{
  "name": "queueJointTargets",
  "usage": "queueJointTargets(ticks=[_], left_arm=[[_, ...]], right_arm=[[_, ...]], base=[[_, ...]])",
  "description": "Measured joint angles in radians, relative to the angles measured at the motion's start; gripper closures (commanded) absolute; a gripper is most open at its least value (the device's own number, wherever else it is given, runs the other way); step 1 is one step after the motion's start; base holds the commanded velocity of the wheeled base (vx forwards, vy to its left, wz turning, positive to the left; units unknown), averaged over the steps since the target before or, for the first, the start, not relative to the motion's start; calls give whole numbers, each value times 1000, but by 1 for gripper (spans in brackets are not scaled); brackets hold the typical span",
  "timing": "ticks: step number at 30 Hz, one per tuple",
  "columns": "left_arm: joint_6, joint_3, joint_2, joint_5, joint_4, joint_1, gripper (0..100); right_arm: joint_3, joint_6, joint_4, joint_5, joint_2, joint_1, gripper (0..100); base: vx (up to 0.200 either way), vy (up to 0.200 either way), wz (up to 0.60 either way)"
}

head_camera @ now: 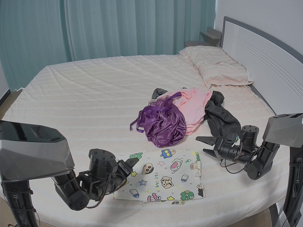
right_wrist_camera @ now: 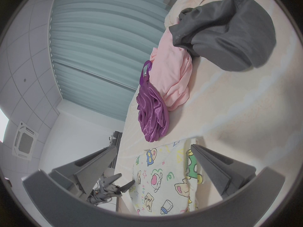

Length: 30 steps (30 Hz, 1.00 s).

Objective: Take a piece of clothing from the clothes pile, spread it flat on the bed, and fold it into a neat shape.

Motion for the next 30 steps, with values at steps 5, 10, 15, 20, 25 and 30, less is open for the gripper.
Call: queueJointTargets(ticks=[5,10,15,20,25,30], left_arm=[[23,8,-71,5,0,14,0],[99,12,-165,8,5,73,0],[178,47,-293,13,9,142,0],[257,101,-449,33,28,204,0],[345,150,-605,106,63,243,0],[468,197,-784,192,111,261,0]], right_arm=[[49,-60,1,-4,-52,-1,0],[115,-114,4,-9,-142,-13,0],[204,-193,3,-63,-252,-34,0],[307,-295,-5,-174,-359,-54,0],[404,-344,-5,-238,-519,-67,0],[521,-418,22,-271,-717,-90,0]], base=[[0,0,0],[0,0,0],[0,0,0],[0,0,0],[0,0,0],[0,0,0]])
